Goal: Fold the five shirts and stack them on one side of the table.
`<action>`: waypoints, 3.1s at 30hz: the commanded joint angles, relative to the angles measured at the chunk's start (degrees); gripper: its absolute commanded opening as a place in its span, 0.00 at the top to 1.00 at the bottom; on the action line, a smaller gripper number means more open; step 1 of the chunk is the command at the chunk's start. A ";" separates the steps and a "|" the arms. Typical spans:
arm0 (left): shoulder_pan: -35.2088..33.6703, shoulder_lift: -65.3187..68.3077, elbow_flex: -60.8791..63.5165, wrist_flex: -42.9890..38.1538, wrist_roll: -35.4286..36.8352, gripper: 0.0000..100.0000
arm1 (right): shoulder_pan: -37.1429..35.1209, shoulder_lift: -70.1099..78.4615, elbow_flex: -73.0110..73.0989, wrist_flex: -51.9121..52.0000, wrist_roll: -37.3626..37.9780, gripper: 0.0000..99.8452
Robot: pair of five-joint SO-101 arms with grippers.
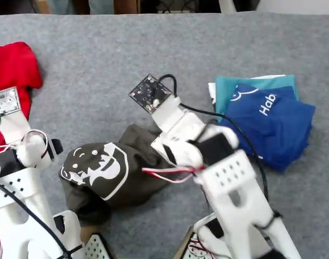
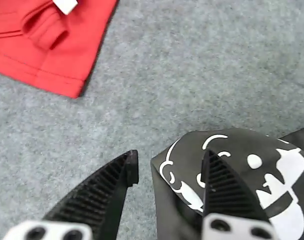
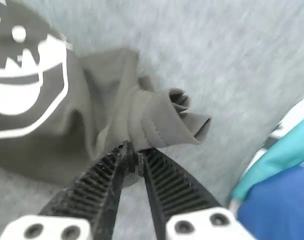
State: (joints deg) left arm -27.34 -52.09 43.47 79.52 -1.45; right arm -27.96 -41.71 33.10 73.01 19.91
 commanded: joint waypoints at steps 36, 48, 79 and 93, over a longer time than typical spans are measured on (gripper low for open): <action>29.76 38.51 -13.14 -19.69 11.25 0.83 | -1.93 -17.80 19.03 0.18 7.82 0.98; 33.54 62.15 -20.97 -16.88 11.16 0.97 | -1.85 -17.80 19.56 -0.35 7.74 0.98; -3.82 19.34 -22.20 -5.36 1.93 0.97 | 6.77 -17.10 23.43 -23.74 7.65 0.98; -19.82 19.34 -9.19 -13.36 -6.95 0.97 | -0.88 22.02 -1.45 -20.84 1.85 0.87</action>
State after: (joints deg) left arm -44.48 -30.99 34.24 66.33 -5.93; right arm -24.44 -27.74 41.71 50.24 21.67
